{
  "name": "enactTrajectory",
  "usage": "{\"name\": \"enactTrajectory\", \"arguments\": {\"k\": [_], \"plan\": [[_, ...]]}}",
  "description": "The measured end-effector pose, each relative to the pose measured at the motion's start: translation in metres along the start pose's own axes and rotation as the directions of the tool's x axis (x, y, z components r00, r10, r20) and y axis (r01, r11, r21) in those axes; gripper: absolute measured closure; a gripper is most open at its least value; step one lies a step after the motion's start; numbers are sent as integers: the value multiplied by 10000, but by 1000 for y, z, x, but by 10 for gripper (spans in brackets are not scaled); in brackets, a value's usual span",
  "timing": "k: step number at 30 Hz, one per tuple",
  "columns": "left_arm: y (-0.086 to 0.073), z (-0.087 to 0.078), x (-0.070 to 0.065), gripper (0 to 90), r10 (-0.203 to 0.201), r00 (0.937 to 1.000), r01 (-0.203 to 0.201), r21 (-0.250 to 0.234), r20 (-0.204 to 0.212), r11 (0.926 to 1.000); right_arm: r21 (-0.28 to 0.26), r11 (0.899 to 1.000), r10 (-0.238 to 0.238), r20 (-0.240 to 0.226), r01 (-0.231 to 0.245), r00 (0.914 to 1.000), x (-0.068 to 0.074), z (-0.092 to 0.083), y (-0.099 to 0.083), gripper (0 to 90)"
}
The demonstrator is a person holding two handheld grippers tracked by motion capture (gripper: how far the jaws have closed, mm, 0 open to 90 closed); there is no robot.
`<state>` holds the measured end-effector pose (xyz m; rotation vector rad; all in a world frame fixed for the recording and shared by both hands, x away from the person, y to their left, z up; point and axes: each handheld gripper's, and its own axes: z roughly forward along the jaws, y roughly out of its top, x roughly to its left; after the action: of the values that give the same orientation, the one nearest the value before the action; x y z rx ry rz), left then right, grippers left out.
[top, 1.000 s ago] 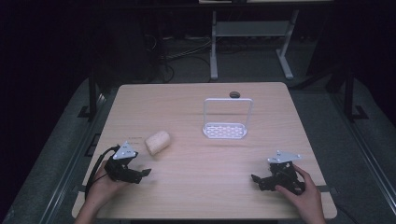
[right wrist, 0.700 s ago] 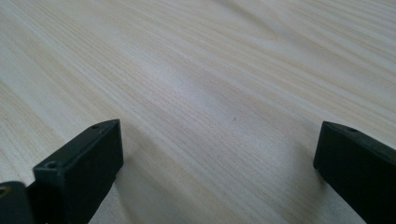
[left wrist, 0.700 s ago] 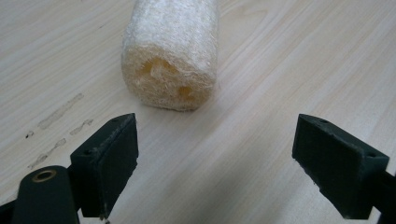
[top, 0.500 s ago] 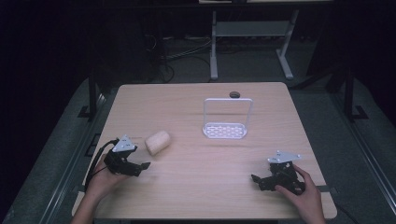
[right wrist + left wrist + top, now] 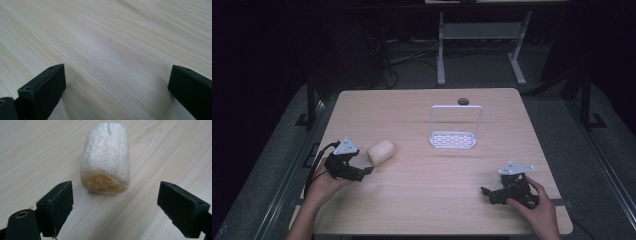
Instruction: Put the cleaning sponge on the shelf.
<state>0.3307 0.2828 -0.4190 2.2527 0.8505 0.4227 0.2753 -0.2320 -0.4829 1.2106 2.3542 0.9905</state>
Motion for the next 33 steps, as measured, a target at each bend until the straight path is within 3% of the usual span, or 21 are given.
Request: {"name": "enactTrajectory", "arguments": {"k": [18, 33], "plan": [[24, 8, 12, 128, 103, 9998, -103, -14, 162, 9999, 3, 10000, 4, -3, -4, 10000, 0, 0, 0, 12], [42, 28, 17, 128, 0, 9994, 6, -165, 358, 9999, 2, 10000, 4, -2, -4, 10000, 0, 0, 0, 12]]}}
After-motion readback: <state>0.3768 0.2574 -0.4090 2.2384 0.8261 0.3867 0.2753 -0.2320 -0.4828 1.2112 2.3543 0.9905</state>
